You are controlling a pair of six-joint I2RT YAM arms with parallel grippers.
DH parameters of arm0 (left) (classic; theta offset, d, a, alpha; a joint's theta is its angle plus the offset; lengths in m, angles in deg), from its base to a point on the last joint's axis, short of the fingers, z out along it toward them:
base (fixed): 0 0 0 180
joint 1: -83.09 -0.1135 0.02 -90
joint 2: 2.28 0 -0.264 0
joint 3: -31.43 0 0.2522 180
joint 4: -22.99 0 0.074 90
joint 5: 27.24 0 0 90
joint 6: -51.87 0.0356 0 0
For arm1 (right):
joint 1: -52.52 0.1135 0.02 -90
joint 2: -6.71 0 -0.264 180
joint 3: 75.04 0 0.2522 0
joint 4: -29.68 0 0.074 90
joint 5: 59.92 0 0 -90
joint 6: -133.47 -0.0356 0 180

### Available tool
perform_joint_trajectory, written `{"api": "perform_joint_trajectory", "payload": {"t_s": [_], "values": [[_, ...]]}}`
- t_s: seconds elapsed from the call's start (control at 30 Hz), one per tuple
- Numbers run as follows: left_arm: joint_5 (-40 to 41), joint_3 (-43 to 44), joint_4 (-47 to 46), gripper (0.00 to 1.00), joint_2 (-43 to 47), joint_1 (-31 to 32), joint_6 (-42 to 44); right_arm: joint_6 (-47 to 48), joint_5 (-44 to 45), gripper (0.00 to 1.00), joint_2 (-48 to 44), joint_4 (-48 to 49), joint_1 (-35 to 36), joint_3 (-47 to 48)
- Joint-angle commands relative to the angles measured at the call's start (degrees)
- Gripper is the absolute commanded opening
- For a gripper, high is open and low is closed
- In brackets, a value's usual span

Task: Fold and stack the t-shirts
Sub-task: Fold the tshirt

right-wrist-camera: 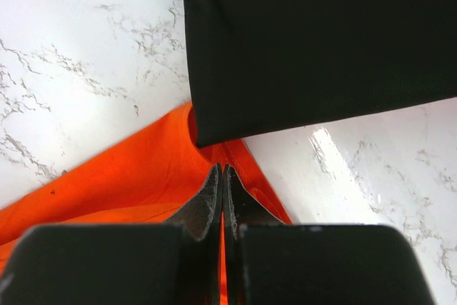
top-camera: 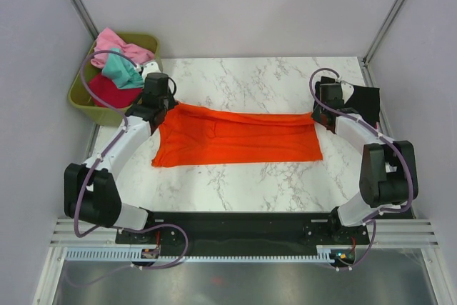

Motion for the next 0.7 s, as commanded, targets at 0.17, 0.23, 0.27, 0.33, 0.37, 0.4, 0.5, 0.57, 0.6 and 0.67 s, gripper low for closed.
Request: {"api": "perform_joint_trajectory", "payload": {"t_s": [0.17, 0.23, 0.27, 0.33, 0.37, 0.4, 0.5, 0.57, 0.6, 0.67], "values": [[2.21, -4.18, 1.25, 0.02, 7.18, 0.17, -1.29, -0.27, 1.94, 0.00, -3.51, 1.53, -0.05, -2.81], [1.68, -5.32, 1.68, 0.02, 7.79, 0.17, -1.73, -0.62, 2.11, 0.00, -3.51, 1.71, 0.04, -3.68], [1.85, -5.67, 1.86, 0.02, 8.49, 0.17, -1.99, -0.89, 2.47, 0.00, -3.77, 1.80, -0.05, -4.04], [2.21, -7.33, 2.13, 0.02, 9.46, 0.17, -2.78, -1.41, 2.64, 0.00, -4.38, 2.32, -0.05, -5.52], [2.21, -7.95, 2.13, 0.02, 9.99, 0.17, -3.04, -1.59, 2.91, 0.00, -4.65, 3.02, -0.05, -5.97], [2.03, -8.57, 2.13, 0.02, 10.95, 0.17, -3.57, -1.94, 2.91, 0.00, -4.91, 3.29, -0.05, -6.58], [1.68, -10.94, 2.13, 0.02, 12.71, 0.17, -4.80, -2.56, 3.00, 0.00, -6.32, 4.87, 0.04, -8.96], [1.24, -13.05, 2.13, 0.02, 13.68, 0.17, -5.68, -2.82, 2.99, 0.00, -7.37, 6.18, 0.04, -10.89], [1.15, -13.84, 2.04, 0.02, 14.81, 0.17, -6.99, -3.17, 2.91, 0.00, -7.81, 6.63, -0.05, -12.38], [0.45, -16.74, 1.69, 0.02, 16.05, 0.26, -8.49, -3.53, 2.73, 0.01, -8.95, 8.03, -0.05, -13.70]]}}
